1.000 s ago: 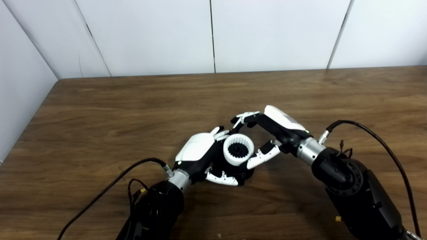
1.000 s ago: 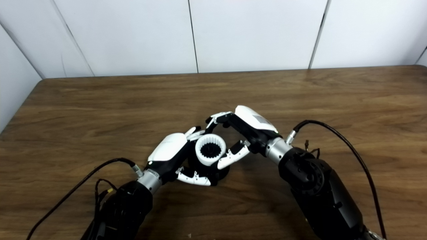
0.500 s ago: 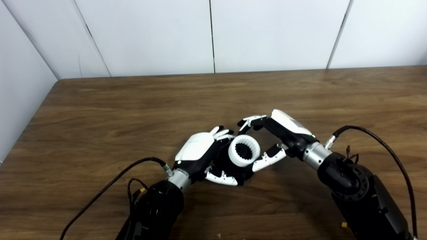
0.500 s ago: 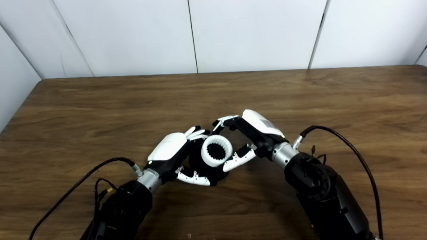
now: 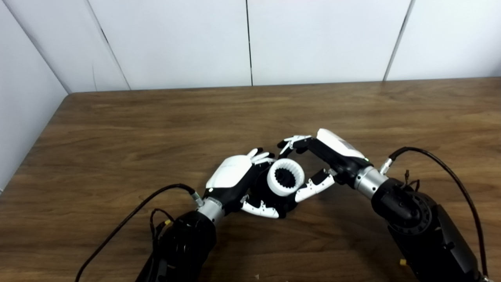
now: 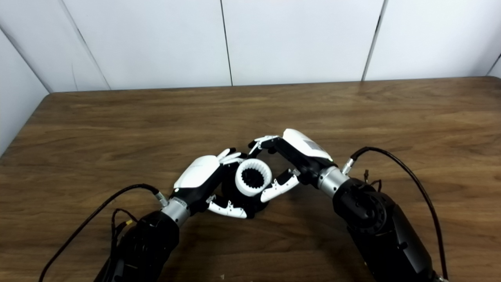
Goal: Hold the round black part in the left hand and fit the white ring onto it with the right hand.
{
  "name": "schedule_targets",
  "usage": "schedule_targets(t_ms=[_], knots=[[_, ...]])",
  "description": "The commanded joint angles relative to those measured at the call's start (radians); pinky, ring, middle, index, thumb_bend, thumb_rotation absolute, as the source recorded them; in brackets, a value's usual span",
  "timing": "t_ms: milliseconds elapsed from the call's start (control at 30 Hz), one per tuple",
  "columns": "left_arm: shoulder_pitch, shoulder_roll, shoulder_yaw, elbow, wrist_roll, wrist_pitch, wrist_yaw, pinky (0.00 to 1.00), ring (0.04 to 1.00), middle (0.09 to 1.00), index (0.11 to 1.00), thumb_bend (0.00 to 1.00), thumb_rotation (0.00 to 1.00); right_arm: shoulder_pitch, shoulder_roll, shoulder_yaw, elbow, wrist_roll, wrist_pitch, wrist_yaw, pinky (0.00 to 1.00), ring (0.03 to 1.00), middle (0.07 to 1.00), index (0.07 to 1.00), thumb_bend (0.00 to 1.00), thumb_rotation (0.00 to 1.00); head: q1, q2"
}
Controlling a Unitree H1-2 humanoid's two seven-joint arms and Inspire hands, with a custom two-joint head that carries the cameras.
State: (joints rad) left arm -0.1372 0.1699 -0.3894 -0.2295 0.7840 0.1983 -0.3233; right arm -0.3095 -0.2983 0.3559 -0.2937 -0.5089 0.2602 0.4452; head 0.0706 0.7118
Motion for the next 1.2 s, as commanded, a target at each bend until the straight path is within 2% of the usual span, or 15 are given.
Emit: schedule_targets(t_ms=[0, 533, 833, 1167], knots=[[-0.028, -0.005, 0.000, 0.002, 0.002, -0.003, 0.012, 0.87, 0.997, 0.928, 0.787, 0.88, 0.32, -0.048, -0.010, 0.007, -0.016, -0.010, -0.017, 0.012, 0.77, 0.894, 0.821, 0.584, 0.91, 0.24, 0.001, -0.001], [-0.026, -0.015, -0.001, 0.000, 0.000, -0.003, 0.018, 0.87, 0.999, 0.932, 0.787, 0.88, 0.34, -0.099, -0.020, 0.021, -0.016, -0.036, 0.007, 0.079, 0.77, 0.897, 0.824, 0.584, 0.92, 0.27, 0.006, 0.007], [-0.024, -0.018, -0.003, 0.002, 0.006, -0.001, 0.020, 0.86, 0.999, 0.931, 0.788, 0.89, 0.35, -0.097, -0.016, -0.009, 0.018, 0.035, 0.015, 0.090, 0.79, 0.896, 0.825, 0.582, 0.90, 0.23, 0.008, 0.009], [-0.024, -0.020, -0.001, -0.008, 0.007, 0.008, 0.014, 0.86, 1.000, 0.933, 0.789, 0.89, 0.33, -0.094, -0.023, -0.015, 0.037, 0.067, 0.031, 0.092, 0.81, 0.898, 0.827, 0.587, 0.89, 0.24, 0.009, 0.013]])
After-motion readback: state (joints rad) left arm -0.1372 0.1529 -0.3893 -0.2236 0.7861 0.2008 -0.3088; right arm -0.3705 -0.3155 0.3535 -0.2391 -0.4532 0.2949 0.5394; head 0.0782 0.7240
